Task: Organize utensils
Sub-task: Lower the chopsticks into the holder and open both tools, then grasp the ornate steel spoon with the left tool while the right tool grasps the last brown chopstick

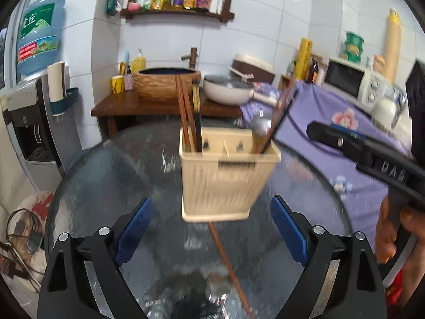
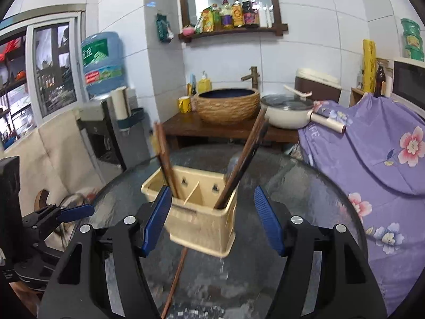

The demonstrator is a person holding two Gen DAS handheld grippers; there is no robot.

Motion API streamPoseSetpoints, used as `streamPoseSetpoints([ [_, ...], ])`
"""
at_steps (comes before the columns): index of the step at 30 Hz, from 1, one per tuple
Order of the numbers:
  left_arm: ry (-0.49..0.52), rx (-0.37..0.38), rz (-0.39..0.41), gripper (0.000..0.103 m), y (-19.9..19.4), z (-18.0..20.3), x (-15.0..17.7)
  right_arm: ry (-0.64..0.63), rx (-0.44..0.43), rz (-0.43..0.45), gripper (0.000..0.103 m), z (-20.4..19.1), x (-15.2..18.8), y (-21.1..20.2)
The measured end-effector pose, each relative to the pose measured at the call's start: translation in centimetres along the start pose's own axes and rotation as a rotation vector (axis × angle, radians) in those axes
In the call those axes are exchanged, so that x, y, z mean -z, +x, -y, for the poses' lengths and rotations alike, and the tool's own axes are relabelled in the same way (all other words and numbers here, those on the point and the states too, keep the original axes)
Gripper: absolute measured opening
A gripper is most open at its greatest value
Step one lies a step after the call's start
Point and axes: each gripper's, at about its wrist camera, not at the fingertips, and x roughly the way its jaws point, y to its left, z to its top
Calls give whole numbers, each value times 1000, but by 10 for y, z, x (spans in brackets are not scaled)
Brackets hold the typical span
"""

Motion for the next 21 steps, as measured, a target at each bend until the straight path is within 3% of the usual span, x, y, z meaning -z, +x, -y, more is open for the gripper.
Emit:
streamPoseSetpoints([
  [4, 40, -42, -84, 82, 6, 0, 46, -44, -3, -79, 65, -8, 43, -2],
  [9, -4, -21, -213, 57, 26, -7, 84, -74, 19, -141, 65, -12, 86, 5],
  [11, -40, 7, -256, 53, 32, -10, 97, -48, 2, -184, 65, -10, 102, 10],
  [21, -53, 39, -325, 44, 47, 3, 120, 5, -18, -252, 65, -8, 136, 12],
])
